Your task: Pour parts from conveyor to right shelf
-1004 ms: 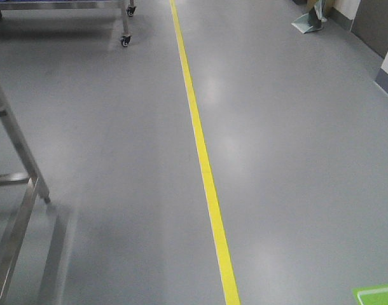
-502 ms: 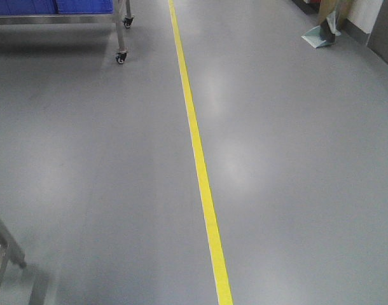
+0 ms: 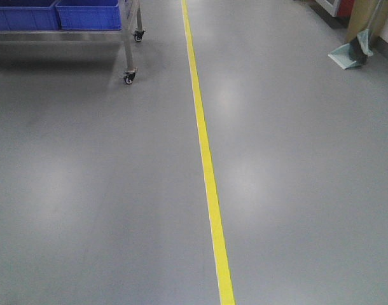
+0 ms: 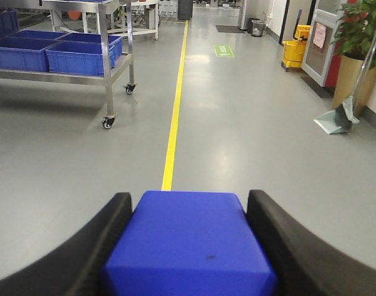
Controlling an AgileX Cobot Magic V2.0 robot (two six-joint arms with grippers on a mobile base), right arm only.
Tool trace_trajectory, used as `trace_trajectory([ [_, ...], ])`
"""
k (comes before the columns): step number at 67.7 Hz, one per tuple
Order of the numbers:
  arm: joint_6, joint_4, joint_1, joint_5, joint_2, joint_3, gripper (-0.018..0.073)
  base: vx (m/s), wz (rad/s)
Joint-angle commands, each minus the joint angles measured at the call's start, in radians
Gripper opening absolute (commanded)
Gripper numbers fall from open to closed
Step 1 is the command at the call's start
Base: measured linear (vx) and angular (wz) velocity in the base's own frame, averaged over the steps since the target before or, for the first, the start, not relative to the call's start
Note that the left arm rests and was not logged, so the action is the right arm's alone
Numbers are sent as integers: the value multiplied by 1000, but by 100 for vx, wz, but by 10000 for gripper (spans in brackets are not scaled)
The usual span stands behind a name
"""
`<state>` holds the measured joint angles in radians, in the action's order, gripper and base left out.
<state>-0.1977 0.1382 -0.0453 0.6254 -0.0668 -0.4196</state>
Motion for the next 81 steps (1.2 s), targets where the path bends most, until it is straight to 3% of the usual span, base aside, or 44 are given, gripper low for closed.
trace_trajectory([
  [1,-5,5,-5,-85,-21,-28,-6,72,8],
  [40,-5,4,-5,-85,-21,-28,-6,68,13],
  [81,-5,3,-5,-85,-21,-28,-6,64,68],
])
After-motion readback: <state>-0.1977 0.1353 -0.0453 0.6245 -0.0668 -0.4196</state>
